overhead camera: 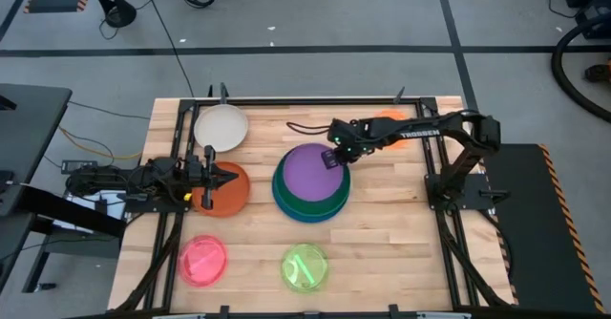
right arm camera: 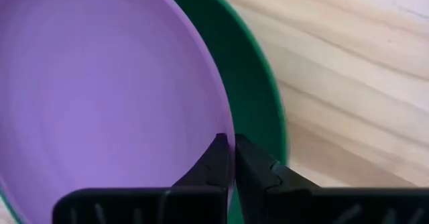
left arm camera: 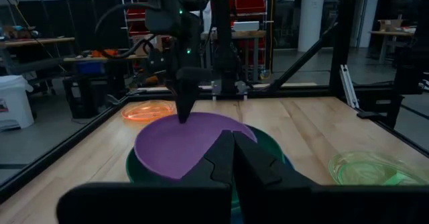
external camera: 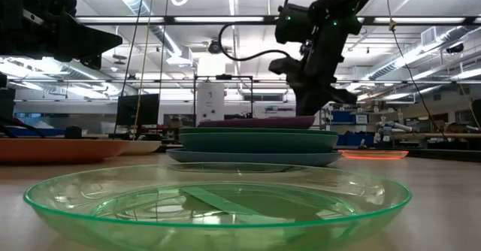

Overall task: Stack plastic plates
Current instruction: Stack the purple plate on top of the green plate, then stack the orange plate on top of the purple plate

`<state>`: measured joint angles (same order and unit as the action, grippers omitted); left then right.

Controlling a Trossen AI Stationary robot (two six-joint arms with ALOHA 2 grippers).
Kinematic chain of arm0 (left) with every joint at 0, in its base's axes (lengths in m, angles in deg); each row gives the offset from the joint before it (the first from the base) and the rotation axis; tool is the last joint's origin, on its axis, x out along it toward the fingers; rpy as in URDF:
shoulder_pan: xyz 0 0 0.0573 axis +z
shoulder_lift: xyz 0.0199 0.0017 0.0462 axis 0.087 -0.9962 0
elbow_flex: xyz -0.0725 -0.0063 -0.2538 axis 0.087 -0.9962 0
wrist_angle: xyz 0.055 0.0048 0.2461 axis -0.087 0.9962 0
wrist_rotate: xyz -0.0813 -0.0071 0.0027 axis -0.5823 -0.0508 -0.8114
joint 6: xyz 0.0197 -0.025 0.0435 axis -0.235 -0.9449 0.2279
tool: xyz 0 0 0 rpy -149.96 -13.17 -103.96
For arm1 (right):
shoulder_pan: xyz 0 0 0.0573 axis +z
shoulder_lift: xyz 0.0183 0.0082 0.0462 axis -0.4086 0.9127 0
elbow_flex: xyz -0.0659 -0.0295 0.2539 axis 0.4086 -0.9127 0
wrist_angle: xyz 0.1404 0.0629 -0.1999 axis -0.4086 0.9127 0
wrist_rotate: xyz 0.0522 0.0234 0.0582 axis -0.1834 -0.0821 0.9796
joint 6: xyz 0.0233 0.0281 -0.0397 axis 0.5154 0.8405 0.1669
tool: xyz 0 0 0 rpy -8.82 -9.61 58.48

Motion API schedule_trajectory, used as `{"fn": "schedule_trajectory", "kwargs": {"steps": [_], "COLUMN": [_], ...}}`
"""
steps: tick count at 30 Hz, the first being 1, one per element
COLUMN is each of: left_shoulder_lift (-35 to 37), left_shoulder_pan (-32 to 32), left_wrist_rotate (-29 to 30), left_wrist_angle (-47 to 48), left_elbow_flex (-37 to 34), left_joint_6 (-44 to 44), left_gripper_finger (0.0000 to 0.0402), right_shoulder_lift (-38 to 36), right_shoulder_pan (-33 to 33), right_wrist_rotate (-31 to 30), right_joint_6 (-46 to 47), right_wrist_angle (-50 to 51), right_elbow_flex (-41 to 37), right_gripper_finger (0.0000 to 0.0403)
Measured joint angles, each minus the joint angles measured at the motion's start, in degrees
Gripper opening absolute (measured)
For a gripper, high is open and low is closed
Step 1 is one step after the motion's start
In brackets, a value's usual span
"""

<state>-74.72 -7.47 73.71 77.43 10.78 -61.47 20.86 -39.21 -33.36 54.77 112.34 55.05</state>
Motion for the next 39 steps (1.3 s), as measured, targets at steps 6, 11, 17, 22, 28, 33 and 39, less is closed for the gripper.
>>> {"fn": "schedule_trajectory", "kwargs": {"steps": [6, 11, 17, 22, 28, 33, 39], "left_shoulder_lift": [-0.01, 0.02, -0.04, -1.34, -11.08, -26.89, -46.72], "left_shoulder_pan": [0.02, 0.02, 0.00, -0.59, -8.50, -18.75, -29.14], "left_wrist_rotate": [0.11, 0.08, -7.60, -12.44, -8.68, 3.50, 19.26], "left_wrist_angle": [-1.14, -5.36, -6.35, -12.29, -17.75, -17.42, -2.99], "left_elbow_flex": [0.00, 0.00, 0.00, 0.00, 0.18, 6.09, 19.41], "left_joint_6": [-0.02, -1.21, -15.26, -16.73, -17.92, -16.72, -20.65], "left_gripper_finger": [0.0011, 0.0011, 0.0011, 0.0011, 0.0011, 0.0011, 0.0011], "right_shoulder_lift": [1.86, 2.41, 2.09, -1.24, -6.89, -8.23, -7.99], "right_shoulder_pan": [0.04, 0.39, 0.27, 2.83, 12.96, 20.95, 26.82], "right_wrist_rotate": [-0.75, -2.39, -3.18, -11.74, -27.51, -38.60, -46.57], "right_joint_6": [-0.17, -2.03, -6.55, -10.47, -16.37, -25.43, -30.16], "right_wrist_angle": [-1.25, -1.25, -0.44, 2.14, -3.19, -10.60, -15.62], "right_elbow_flex": [0.00, 0.02, 0.71, 3.26, 4.46, 4.46, 4.44], "right_gripper_finger": [0.0031, 0.0050, 0.0080, 0.0093, 0.0093, 0.0093, 0.0093]}}
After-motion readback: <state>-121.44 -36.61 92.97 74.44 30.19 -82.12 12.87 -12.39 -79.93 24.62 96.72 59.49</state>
